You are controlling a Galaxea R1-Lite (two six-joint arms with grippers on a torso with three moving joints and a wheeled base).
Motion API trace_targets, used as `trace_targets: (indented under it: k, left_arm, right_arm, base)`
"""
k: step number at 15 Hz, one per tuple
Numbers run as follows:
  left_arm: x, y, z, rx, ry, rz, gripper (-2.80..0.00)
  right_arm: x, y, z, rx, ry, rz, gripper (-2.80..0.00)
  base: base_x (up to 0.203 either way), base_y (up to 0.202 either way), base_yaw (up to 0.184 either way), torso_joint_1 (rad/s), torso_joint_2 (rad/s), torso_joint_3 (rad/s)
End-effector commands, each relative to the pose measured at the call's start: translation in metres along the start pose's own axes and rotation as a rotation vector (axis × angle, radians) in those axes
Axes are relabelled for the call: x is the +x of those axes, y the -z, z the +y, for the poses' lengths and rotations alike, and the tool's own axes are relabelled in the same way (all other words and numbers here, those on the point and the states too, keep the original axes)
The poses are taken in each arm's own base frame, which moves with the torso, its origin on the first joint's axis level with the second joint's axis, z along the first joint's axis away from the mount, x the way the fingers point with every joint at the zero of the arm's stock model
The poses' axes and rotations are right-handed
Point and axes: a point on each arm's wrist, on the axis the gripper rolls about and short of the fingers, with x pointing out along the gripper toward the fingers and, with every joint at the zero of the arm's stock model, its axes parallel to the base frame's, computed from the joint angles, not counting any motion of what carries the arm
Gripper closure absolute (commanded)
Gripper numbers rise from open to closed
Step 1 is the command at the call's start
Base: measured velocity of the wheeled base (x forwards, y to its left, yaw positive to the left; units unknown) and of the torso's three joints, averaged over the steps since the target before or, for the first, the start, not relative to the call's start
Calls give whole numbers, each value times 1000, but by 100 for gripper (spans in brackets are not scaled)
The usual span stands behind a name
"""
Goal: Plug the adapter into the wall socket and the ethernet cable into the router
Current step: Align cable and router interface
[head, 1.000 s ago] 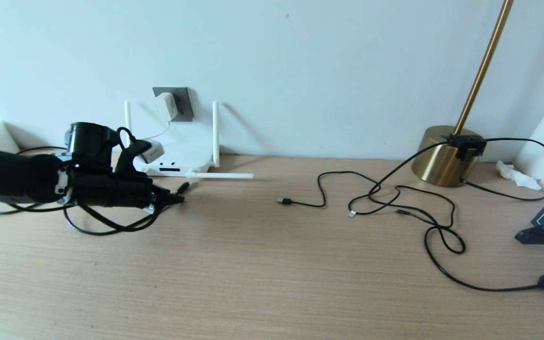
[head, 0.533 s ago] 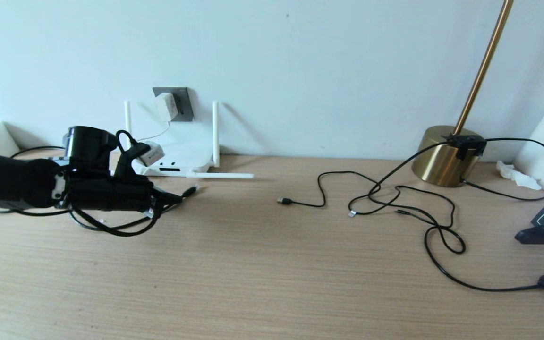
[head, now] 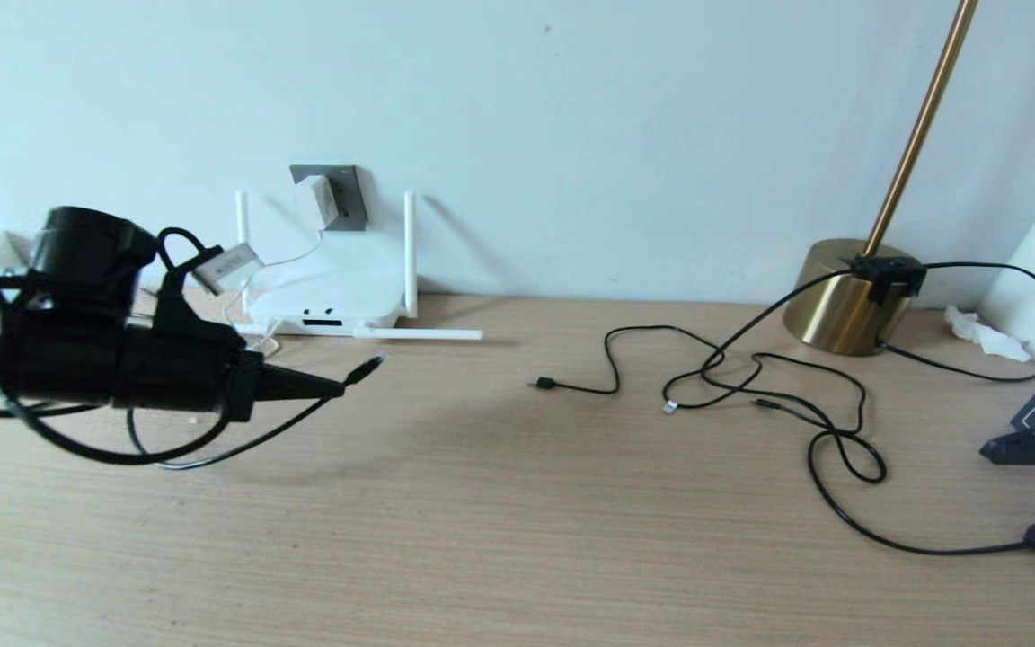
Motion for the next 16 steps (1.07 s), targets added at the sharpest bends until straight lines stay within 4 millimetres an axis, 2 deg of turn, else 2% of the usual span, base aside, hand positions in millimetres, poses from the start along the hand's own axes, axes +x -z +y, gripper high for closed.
trace_targets:
  k: [1,3,4,6,8,11,14,16]
  left_arm:
    - [-39,3,-46,-67,133,-6,0]
    - [-54,8,-72,-109,235,-2,0]
    - [-59,11,-85,-134,305,5,0]
    - [-66,15,-99,-161,397,9,0]
    - [-71,19,-107,-176,491,4,0]
    - [-65,23,-106,-184,507,21,0]
    - [-64,20,-104,-127,461,3,0]
    - [-56,16,-103,-89,424,12,0]
  right_arm:
    - [0,0,0,-13,-2,1,-280]
    - [-2,-7,0,-42,-8,-23,-280]
    - [-7,-23,1,-35,-30,-61,-280]
    - [-9,-65,3,3,-126,-41,-280]
    - [6,-105,7,88,-268,81,-280]
    - [54,-138,13,278,-483,345,-280]
    - [114,-152,18,495,-605,596,-280]
    - [156,-160,22,622,-657,728,-280]
  base:
    - [0,0,0,0,0,0]
    - [0,0,0,0,0,0]
    - [0,0,0,0,0,0]
    - [0,0,0,0,0,0]
    - [0,0,0,0,0,0]
    - [0,0,0,0,0,0]
    - [0,0,0,0,0,0]
    - [0,0,0,0,0,0]
